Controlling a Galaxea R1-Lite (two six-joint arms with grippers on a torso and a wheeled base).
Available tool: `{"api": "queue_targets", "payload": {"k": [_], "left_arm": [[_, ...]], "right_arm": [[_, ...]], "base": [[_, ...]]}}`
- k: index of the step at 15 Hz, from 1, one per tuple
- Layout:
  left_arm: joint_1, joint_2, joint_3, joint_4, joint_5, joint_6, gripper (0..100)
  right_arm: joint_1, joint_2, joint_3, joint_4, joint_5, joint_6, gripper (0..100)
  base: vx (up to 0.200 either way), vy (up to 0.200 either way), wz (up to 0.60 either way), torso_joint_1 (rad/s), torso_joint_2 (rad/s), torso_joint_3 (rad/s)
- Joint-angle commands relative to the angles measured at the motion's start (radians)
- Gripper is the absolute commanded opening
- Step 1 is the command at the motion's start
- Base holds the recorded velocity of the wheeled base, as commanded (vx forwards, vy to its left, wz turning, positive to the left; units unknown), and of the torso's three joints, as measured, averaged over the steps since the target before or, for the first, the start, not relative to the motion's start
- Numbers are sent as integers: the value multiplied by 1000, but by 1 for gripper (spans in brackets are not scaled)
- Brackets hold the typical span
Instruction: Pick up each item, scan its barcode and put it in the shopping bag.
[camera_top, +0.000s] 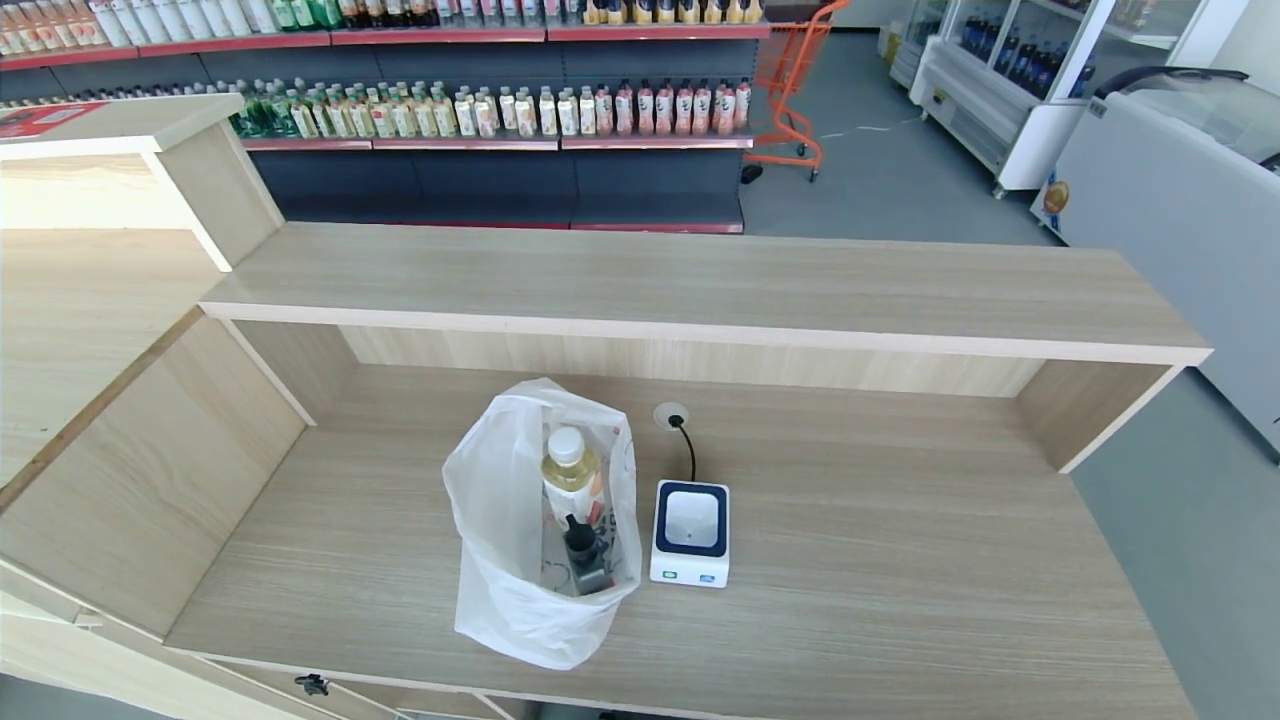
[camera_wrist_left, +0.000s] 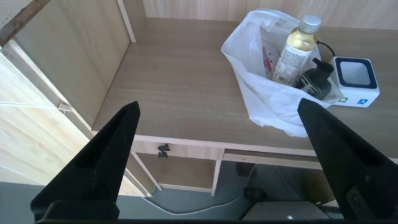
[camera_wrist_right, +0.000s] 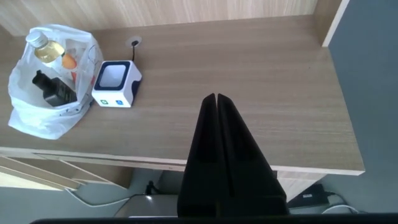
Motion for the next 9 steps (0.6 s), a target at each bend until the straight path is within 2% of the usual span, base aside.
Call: {"api": "queue_targets", "payload": {"k": [1, 9], "left_arm": [[-1, -1, 0, 0, 0, 0, 100], [-1, -1, 0, 0, 0, 0, 100]], "right_arm": [[-1, 4, 0, -1, 1, 0, 0], [-1, 4, 0, -1, 1, 0, 0]], "base": [[0, 0, 0, 0, 0, 0], [0, 0, 0, 0, 0, 0]]}}
